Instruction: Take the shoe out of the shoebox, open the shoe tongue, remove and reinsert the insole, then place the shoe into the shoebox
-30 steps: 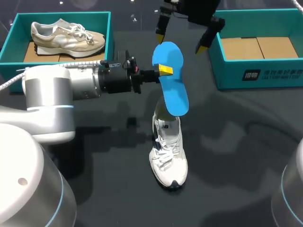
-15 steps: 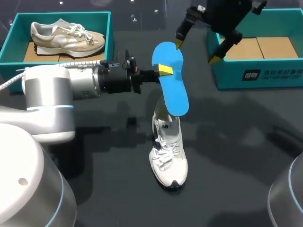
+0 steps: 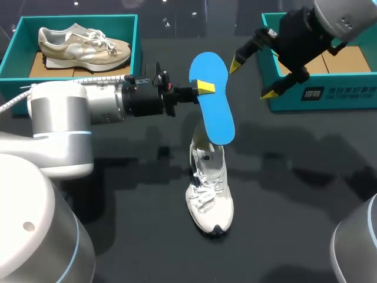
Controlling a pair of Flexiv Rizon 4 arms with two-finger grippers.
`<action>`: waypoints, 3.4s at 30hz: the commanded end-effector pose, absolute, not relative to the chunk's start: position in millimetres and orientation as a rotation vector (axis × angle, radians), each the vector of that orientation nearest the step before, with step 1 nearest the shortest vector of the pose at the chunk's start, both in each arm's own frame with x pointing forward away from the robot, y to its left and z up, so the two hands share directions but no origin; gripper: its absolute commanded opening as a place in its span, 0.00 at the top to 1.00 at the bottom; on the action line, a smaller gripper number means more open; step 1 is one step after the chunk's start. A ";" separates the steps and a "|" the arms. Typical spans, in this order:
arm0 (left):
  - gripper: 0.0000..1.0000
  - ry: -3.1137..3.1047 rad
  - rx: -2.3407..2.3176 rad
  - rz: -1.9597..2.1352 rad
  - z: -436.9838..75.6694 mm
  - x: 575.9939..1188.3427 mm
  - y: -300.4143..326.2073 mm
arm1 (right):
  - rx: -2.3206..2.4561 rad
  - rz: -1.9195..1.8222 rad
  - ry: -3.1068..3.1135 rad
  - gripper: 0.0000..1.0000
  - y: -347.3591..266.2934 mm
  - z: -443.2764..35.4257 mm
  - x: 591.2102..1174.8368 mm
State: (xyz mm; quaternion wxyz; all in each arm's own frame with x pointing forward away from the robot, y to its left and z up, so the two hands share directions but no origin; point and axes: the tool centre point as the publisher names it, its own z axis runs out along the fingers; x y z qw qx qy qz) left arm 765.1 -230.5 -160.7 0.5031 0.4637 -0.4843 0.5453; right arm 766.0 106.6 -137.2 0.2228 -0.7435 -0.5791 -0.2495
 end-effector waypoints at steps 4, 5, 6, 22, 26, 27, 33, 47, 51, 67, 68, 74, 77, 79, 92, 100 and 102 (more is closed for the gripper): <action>1.00 -1.167 1.120 1.320 -161.4 764.5 -231.1 | -1.736 -1.066 -1.306 0.00 96.1 -148.1 761.0; 1.00 -1.167 1.120 1.320 -161.4 764.5 -231.1 | -1.716 -1.082 -1.295 0.00 95.7 -149.4 761.0; 1.00 -1.167 1.120 1.320 -161.4 764.5 -231.1 | -1.711 -1.086 -1.293 0.00 95.1 -150.4 760.7; 1.00 -1.167 1.120 1.320 -161.4 764.5 -231.1 | -1.617 -1.158 -1.219 0.00 97.2 -165.3 763.8; 1.00 -1.167 1.120 1.320 -161.4 764.5 -231.1 | -1.601 -1.167 -1.215 0.00 97.3 -165.4 764.2; 1.00 -1.167 1.120 1.320 -161.4 764.5 -231.1 | -1.600 -1.168 -1.213 0.00 97.1 -165.5 764.2; 1.00 -1.331 1.026 1.450 -152.1 768.4 -223.3 | -1.585 -1.172 -1.210 0.00 96.8 -165.4 764.4; 1.00 -1.929 0.764 1.810 -131.7 780.8 -209.2 | -1.555 -1.167 -1.182 0.00 95.8 -168.9 767.1; 1.00 -2.088 0.671 1.870 -132.1 784.1 -208.1 | -1.555 -1.167 -1.182 0.00 95.8 -168.9 767.1; 1.00 -2.512 -0.006 2.163 -125.2 786.2 -201.9 | -1.555 -1.167 -1.182 0.00 95.8 -168.9 767.1; 1.00 -2.535 -0.054 2.167 -125.4 784.8 -202.0 | -1.555 -1.167 -1.182 0.00 95.8 -168.9 767.1; 1.00 -2.707 -0.617 2.139 -134.9 782.7 -193.2 | -1.555 -1.167 -1.182 0.00 95.8 -168.9 767.1; 1.00 -2.707 -0.617 2.139 -134.9 782.7 -193.2 | -1.555 -1.167 -1.182 0.00 95.8 -168.9 767.1; 1.00 -2.707 -0.617 2.139 -134.9 782.7 -193.2 | -1.555 -1.167 -1.182 0.00 95.8 -168.9 767.1; 1.00 -2.752 -0.800 2.146 -130.8 778.1 -190.7 | -1.555 -1.167 -1.182 0.00 95.8 -168.9 767.1; 1.00 -2.858 -1.154 2.009 -136.4 780.2 -192.1 | -1.555 -1.167 -1.182 0.00 95.8 -168.9 767.1; 1.00 -2.864 -1.223 1.986 -139.1 781.9 -193.2 | -1.555 -1.167 -1.182 0.00 95.8 -168.9 767.1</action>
